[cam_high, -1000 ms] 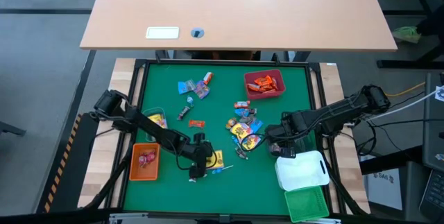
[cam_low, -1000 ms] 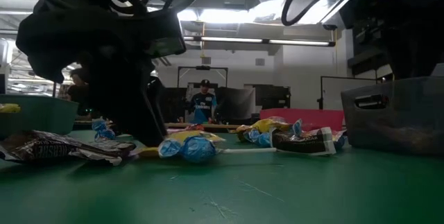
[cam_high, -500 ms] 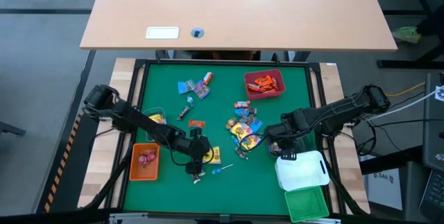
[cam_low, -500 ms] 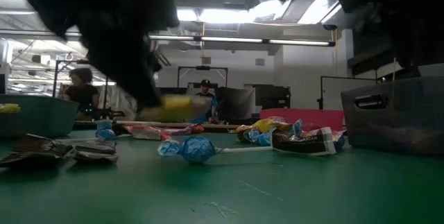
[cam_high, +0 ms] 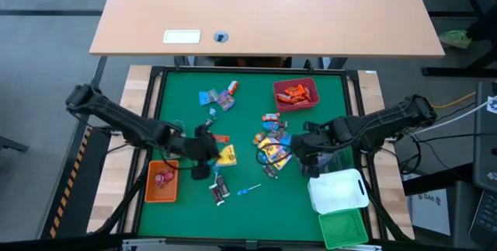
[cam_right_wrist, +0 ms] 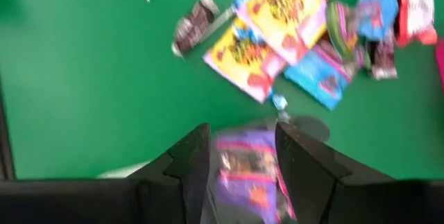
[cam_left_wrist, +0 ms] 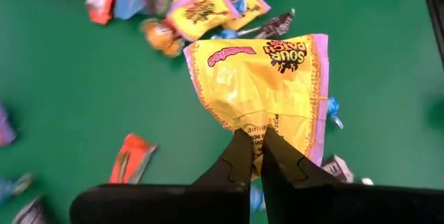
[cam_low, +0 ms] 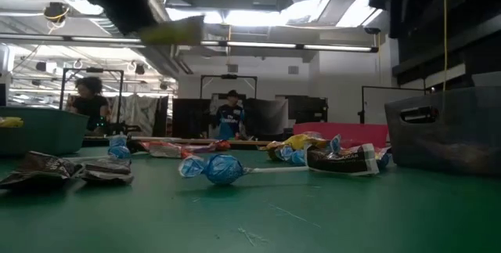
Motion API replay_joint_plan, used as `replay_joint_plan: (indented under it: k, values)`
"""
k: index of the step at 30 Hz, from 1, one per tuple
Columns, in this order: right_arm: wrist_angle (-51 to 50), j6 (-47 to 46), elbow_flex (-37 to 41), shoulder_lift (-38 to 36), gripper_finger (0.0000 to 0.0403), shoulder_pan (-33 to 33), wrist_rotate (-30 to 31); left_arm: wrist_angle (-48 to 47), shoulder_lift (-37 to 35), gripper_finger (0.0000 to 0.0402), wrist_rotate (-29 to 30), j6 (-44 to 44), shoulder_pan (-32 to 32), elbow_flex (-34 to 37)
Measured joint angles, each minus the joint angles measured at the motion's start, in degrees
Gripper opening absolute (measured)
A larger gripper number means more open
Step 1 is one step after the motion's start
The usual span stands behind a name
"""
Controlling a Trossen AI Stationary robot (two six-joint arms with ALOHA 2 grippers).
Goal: Sort candy
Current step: Put the yellow candy into the blue bin
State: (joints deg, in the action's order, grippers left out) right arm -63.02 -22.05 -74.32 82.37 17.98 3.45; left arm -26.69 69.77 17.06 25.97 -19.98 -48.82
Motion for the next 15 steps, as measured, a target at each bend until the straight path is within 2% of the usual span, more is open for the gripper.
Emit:
replay_joint_plan:
  k: [8,15]
  values:
    - [7.54,0.03,0.0,0.17,0.0163,0.02,0.0,-22.74,-12.67,0.0,-0.85,13.22,-0.36,-0.04]
    - [8.08,0.05,0.0,0.5,0.0163,0.02,0.01,-43.43,-17.84,0.0,-1.98,26.87,-1.15,-0.04]
